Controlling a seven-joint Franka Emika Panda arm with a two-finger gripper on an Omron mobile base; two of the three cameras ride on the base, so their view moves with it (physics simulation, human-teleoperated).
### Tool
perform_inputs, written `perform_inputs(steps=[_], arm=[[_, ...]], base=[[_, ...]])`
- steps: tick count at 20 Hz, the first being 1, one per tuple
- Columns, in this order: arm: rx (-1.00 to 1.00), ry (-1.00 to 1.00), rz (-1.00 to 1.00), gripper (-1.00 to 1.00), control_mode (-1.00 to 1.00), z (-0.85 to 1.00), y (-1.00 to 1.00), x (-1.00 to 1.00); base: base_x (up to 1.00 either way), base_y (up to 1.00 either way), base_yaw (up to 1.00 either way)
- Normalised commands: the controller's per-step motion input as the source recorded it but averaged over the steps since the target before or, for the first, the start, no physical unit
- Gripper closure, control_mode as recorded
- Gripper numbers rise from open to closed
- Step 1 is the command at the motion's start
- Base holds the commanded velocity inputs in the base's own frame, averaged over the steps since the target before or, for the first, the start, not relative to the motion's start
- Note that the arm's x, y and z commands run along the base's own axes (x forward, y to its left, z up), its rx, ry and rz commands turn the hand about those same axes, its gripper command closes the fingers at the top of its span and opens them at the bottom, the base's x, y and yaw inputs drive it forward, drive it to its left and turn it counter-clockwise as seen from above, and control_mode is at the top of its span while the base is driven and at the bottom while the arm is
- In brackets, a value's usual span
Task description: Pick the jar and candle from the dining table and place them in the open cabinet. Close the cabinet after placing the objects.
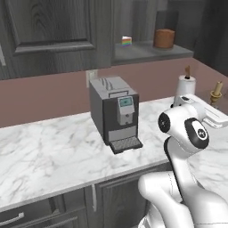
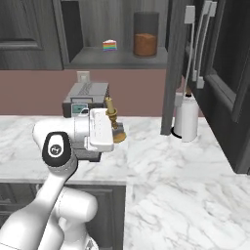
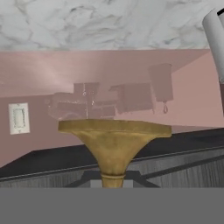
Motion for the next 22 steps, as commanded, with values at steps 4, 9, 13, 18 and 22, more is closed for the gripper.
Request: perform_inputs(steps=[4,9,13,18,22], arm=[[0.0,0.0,0.0,1.0,1.0,0.0,0.0,0.0],[0.0,0.0,0.0,1.0,1.0,0.0,0.0,0.0],[0.0,0.0,0.0,1.0,1.0,0.0,0.0,0.0],[0.0,0.0,0.0,1.0,1.0,0.0,0.0,0.0],[0.0,0.0,0.0,1.0,1.0,0.0,0.0,0.0]], base=[[0.57,-0.21,0.04],[0.6,-0.11,0.04],[0.59,-0.17,0.04],[0.54,-0.16,0.03],[0.12,0.0,0.0]])
